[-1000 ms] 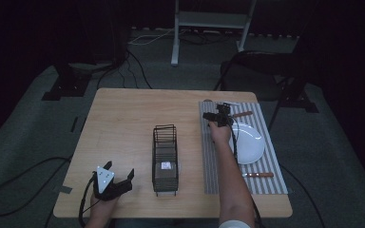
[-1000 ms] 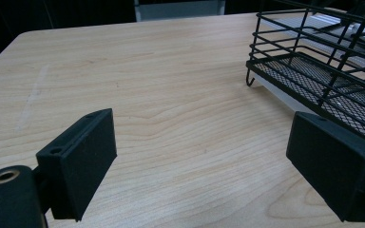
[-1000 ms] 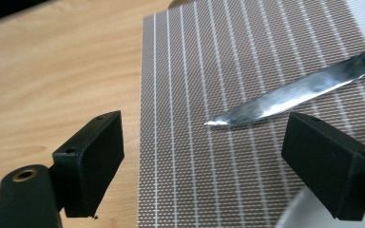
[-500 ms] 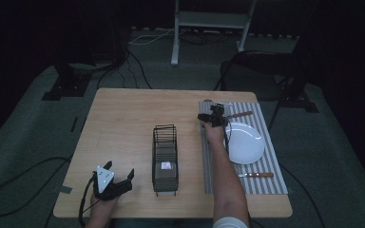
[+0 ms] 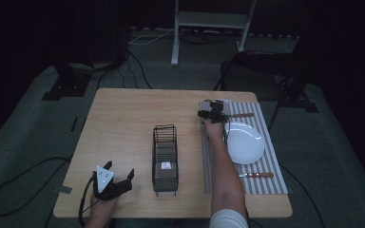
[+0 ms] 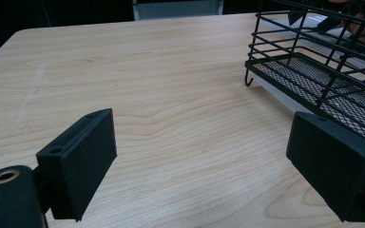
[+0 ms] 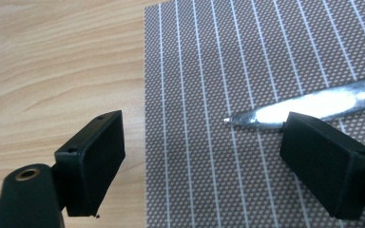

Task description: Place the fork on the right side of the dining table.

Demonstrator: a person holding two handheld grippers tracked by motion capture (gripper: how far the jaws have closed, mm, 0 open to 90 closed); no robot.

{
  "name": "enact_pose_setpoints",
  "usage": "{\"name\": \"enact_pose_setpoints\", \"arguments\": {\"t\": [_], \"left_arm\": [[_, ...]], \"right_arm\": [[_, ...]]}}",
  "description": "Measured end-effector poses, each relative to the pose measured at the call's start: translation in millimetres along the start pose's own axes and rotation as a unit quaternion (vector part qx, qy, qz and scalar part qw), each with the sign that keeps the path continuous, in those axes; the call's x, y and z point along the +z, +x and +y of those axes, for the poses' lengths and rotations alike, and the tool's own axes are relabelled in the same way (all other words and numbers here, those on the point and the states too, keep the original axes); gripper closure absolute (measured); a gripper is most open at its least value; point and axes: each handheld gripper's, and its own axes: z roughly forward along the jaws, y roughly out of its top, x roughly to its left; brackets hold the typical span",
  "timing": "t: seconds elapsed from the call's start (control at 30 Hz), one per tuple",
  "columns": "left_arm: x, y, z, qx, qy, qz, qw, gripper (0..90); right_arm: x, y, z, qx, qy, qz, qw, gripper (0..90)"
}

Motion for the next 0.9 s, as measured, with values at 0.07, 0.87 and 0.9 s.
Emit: {"name": "enact_pose_setpoints", "arguments": {"t": [0.07, 0.87, 0.9], "left_arm": [[-0.3, -0.4, 0.0, 0.002, 0.0, 0.0, 1.0, 9.5], [0.4, -1.4, 0.4, 0.003, 0.008, 0.0, 1.0, 9.5], [0.4, -1.4, 0.4, 0.003, 0.008, 0.0, 1.0, 9.5]], "right_arm": [[-2.8, 3.2, -0.6, -0.015, -0.003, -0.007, 0.9999, 14.5], [-152.3, 27.6, -26.7, -0.146, -0.195, 0.064, 0.9679, 13.5], [-152.3, 27.6, -26.7, -0.146, -0.195, 0.064, 0.9679, 13.5]]}}
